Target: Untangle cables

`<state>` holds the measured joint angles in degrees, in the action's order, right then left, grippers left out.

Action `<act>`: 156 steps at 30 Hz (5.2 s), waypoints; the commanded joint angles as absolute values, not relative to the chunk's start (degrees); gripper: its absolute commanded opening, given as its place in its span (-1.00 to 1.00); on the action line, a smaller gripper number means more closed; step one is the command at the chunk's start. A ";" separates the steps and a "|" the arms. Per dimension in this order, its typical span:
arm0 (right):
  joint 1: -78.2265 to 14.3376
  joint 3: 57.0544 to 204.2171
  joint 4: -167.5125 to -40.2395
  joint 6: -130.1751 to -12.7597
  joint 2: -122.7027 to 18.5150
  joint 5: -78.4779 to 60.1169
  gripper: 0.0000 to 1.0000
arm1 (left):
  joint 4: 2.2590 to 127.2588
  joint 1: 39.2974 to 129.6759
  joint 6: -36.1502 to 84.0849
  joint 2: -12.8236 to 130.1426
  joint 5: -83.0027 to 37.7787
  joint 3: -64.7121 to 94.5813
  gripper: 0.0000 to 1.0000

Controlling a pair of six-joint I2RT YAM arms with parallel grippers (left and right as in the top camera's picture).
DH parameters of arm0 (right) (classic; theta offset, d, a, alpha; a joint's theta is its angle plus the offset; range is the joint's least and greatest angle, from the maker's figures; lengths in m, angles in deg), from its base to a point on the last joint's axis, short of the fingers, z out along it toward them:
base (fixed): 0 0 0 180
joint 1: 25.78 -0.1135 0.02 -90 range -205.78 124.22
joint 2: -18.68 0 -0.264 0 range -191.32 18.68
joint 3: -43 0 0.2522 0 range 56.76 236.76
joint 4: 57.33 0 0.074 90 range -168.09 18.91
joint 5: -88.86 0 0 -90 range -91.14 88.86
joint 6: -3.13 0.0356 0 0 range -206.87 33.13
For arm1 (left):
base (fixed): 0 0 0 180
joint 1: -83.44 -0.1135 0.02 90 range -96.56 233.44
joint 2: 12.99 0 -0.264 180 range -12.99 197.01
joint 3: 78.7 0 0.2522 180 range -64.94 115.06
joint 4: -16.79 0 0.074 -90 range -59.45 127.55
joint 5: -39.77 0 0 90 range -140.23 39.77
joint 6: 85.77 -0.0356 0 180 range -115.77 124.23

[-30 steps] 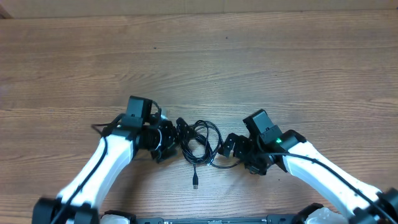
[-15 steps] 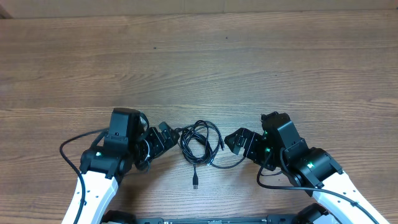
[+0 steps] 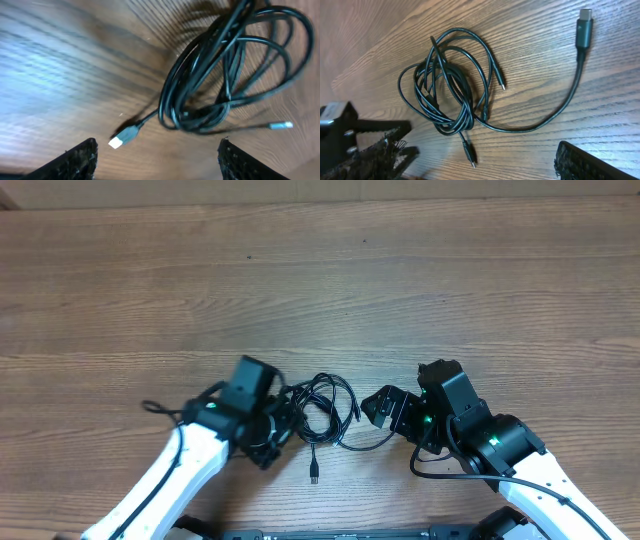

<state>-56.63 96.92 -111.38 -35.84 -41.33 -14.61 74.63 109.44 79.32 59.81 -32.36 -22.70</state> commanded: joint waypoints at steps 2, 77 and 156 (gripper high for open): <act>-56.65 98.67 -113.85 -35.91 -41.29 -14.02 1.00 | 71.52 113.24 90.42 67.68 -38.22 -22.48 0.52; -58.25 98.60 -115.25 -35.64 -41.29 -32.49 0.46 | 80.79 103.56 67.19 73.84 -39.59 -9.46 -0.91; -71.91 97.97 -84.04 9.62 -73.90 -14.24 -0.92 | 80.90 103.84 72.59 72.77 -23.88 -7.47 -0.91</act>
<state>-72.04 98.43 -81.16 12.64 -73.83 -16.23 81.23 103.80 71.80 73.88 -20.89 -8.54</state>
